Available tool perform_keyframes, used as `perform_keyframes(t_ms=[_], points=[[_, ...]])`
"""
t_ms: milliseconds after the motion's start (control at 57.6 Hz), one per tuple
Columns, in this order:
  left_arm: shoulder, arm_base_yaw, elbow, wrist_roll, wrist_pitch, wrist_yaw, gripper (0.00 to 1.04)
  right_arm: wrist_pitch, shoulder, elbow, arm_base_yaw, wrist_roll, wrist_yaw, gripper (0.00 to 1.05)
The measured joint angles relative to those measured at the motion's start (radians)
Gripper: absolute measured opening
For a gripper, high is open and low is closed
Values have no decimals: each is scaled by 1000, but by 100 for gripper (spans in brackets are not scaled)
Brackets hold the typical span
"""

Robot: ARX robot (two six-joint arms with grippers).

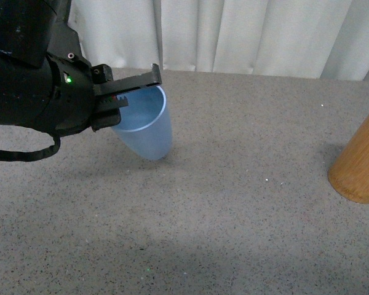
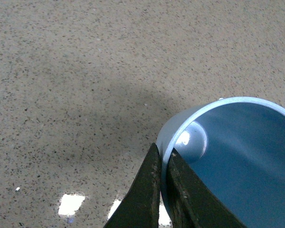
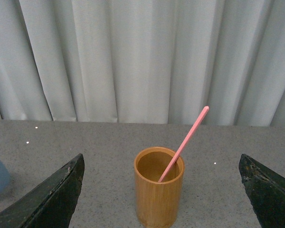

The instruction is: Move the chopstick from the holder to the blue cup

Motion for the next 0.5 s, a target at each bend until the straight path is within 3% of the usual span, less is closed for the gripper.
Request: perform_keyframes(t_ms=[504], points=[[24, -135, -32, -15, 15, -6, 4, 0, 0, 0, 0, 0, 0, 95]])
